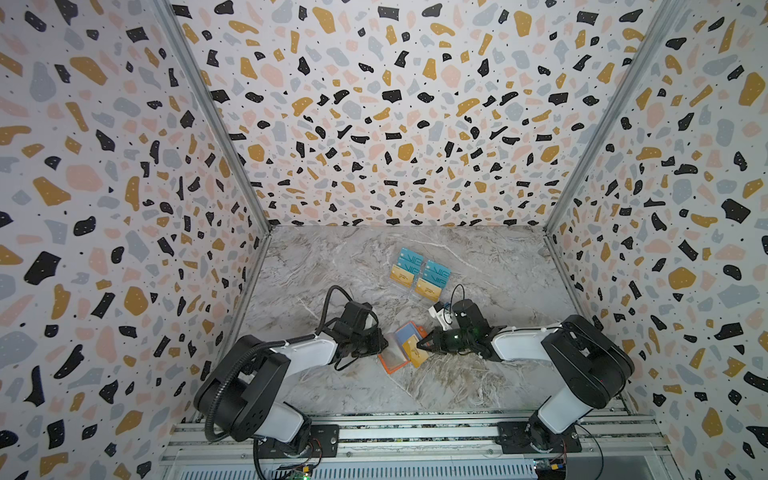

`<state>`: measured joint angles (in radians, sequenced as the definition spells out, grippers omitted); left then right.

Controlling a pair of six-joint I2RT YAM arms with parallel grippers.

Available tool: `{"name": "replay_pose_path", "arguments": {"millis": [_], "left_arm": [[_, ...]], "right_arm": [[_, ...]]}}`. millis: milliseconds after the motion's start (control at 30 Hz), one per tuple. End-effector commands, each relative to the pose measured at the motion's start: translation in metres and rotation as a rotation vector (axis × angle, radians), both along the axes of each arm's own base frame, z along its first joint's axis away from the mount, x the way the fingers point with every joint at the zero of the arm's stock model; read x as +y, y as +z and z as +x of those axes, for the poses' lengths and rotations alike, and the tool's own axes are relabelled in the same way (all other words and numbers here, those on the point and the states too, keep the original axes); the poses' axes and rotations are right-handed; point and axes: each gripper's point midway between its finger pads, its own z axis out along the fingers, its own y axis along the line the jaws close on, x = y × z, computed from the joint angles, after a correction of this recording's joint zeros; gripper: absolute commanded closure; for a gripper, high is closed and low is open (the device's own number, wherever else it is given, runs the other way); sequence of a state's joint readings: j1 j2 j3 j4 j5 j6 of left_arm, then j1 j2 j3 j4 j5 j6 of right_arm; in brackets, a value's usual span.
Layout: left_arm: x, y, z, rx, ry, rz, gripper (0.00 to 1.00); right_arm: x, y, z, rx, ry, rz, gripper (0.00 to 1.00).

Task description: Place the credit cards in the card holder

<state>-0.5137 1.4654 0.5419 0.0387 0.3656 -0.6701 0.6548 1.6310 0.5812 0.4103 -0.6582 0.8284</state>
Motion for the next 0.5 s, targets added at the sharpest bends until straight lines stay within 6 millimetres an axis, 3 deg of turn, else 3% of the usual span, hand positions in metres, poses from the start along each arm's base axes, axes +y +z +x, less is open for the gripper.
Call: {"name": "replay_pose_path", "arguments": {"millis": [0, 167, 267, 467], "left_arm": [[0.028, -0.029, -0.036, 0.154, -0.002, 0.113, 0.82], [0.029, 0.005, -0.033, 0.097, 0.138, 0.004, 0.72], [0.037, 0.005, -0.039, 0.103, 0.193, -0.002, 0.66], [0.028, -0.002, -0.039, 0.115, 0.181, -0.052, 0.67]], "right_arm": [[0.0, 0.001, -0.004, 0.003, 0.011, -0.02, 1.0], [0.004, 0.002, -0.003, -0.009, 0.033, -0.028, 1.0], [0.006, 0.001, -0.003, -0.011, 0.041, -0.032, 1.0], [0.013, -0.001, -0.007, -0.017, 0.065, -0.05, 1.0]]}}
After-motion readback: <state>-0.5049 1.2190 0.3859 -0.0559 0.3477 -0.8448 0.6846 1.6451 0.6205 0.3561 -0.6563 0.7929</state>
